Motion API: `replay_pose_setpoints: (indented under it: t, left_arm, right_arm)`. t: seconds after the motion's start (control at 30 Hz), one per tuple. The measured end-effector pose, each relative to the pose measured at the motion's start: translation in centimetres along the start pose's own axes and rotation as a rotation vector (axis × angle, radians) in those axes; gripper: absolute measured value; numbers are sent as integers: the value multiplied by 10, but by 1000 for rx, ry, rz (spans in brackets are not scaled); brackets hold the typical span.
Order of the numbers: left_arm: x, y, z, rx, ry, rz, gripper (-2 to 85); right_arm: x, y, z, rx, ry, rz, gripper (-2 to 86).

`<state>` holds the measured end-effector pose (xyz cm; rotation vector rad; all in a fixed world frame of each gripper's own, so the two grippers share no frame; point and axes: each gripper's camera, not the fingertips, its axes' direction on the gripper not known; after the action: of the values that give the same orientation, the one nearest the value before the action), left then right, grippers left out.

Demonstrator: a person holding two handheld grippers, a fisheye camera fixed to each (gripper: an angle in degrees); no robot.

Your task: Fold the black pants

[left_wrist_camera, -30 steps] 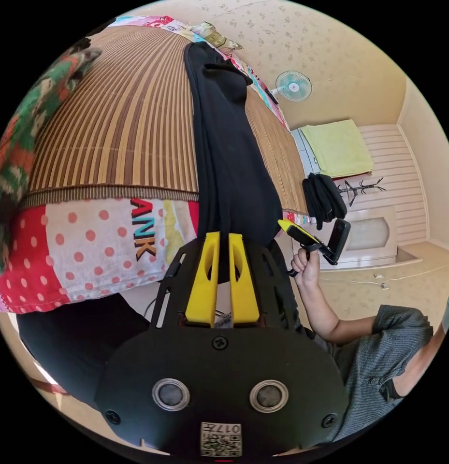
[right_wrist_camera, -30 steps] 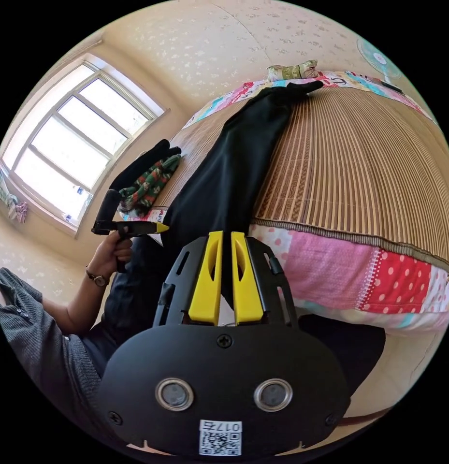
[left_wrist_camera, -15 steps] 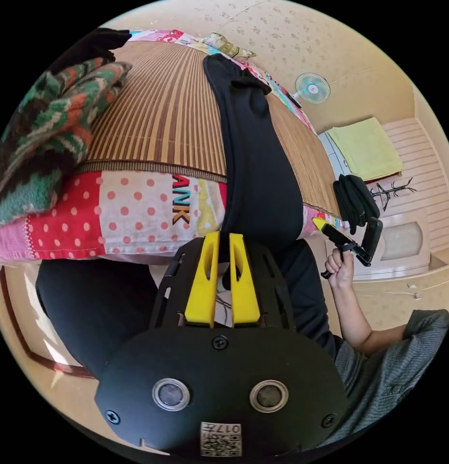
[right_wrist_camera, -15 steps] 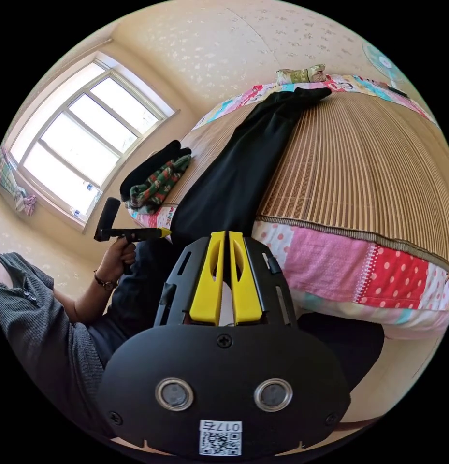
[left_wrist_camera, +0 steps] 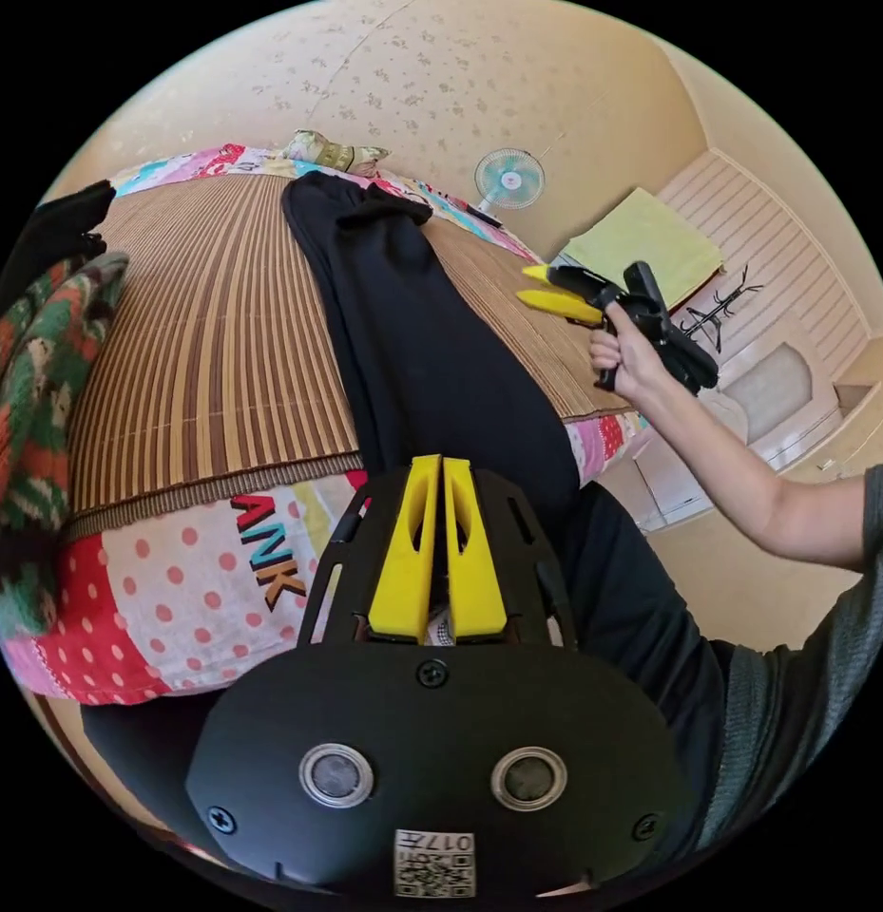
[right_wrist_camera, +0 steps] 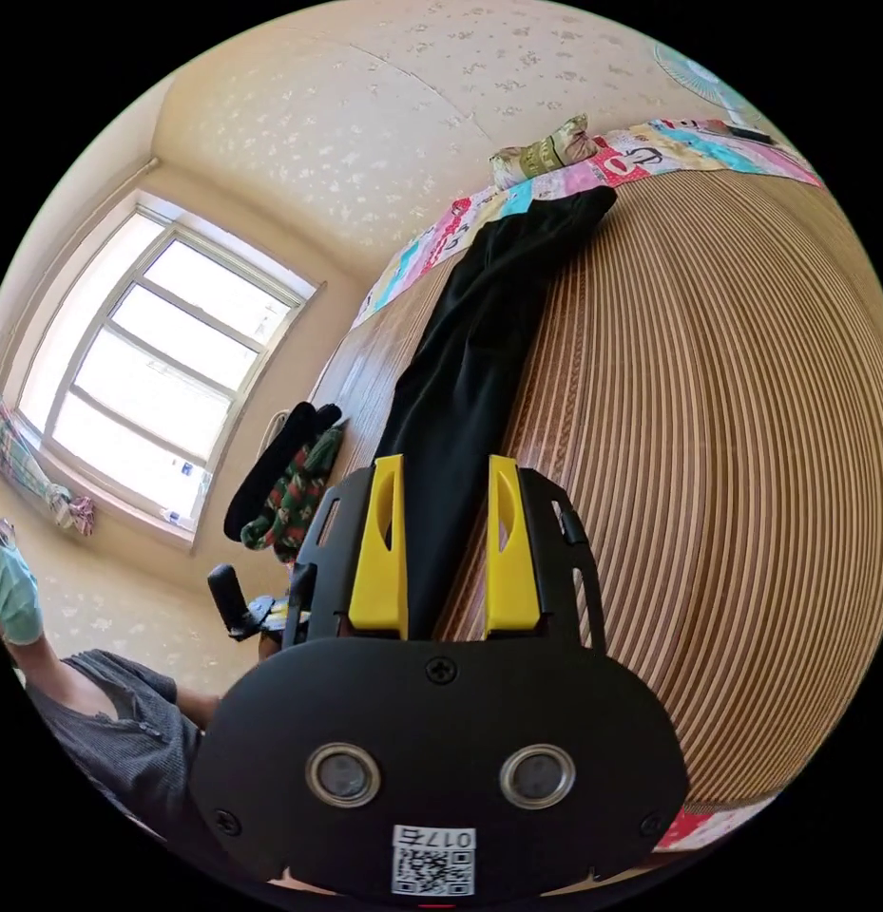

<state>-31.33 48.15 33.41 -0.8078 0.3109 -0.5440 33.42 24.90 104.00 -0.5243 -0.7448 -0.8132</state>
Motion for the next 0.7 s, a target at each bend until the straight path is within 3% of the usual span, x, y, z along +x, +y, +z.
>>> replay_pose_setpoints:
  t: [0.1,0.27,0.57,0.63,0.7]
  left_arm:
    - [-19,5,-5,25,85,-52,-10]
    - [-30,4,-11,27,112,-57,-10]
    - [-44,-1,-25,40,130,-81,-10]
    - [-50,-2,-29,44,144,-95,-10]
    - [-53,-4,-32,47,152,-101,-10]
  right_arm:
    - [33,-55,19,28,-95,60,136]
    - [61,-142,56,-20,-45,126,147]
    - [83,-225,84,200,-36,354,139]
    - [76,-235,86,300,-175,343,136]
    - [73,-252,107,345,-446,316,156]
